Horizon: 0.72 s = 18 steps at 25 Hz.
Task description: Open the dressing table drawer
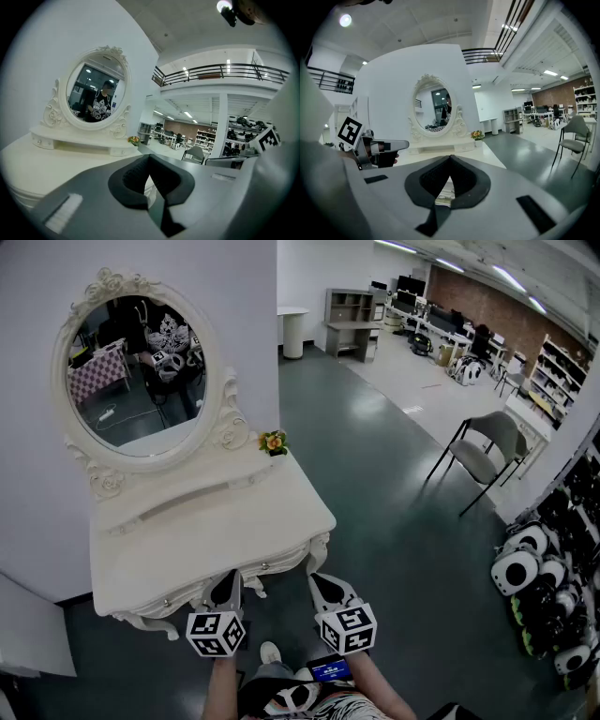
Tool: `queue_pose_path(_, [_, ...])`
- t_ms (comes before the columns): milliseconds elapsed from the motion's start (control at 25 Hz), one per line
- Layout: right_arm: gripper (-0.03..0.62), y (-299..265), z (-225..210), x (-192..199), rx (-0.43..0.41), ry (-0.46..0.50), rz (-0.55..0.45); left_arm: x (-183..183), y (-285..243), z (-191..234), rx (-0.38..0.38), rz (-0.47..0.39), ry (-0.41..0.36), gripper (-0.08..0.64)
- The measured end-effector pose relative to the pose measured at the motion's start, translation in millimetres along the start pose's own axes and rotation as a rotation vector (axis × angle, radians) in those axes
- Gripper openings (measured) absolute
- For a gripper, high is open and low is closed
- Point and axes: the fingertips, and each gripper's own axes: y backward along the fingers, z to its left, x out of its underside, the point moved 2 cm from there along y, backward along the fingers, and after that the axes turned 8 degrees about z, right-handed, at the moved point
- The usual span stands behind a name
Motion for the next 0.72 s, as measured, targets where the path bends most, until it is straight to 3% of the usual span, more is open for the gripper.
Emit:
queue_pose_path(160, [0.000, -5.8, 7.4, -2.2, 0.009, 0.051, 0.003, 2.4, 5.5, 4.7, -0.022, 0.006, -0.010, 0.001])
queue_pose_path(400, [0.003, -21.0, 8.0, 3.8, 0.030, 0.036, 0.027, 2.2, 11.4, 18.1, -0.052, -0.017, -0.002, 0.002])
queue_pose_path(440, [0.016, -26.8, 6.8, 4.1, 0.030, 0.035, 0.035, 1.5, 8.5, 22.1, -0.058, -0.020, -0.002, 0.003])
queue_pose_path(480, [0.094, -33.3, 5.2, 3.9, 0.028, 0.034, 0.042, 0.8, 4.1, 26.2, -0.061, -0.021, -0.001, 0.018])
queue_pose_path(520, [0.115, -40.0, 2.8, 3.4, 0.028, 0.033, 0.047, 0.2, -1.4, 30.3, -0.061, -0.021, 0.000, 0.056])
queue_pose_path(720, [0.117, -83.5, -12.0, -2.5, 0.048, 0.028, 0.080, -4.3, -36.0, 58.0, -0.060, -0.024, 0.015, 0.077])
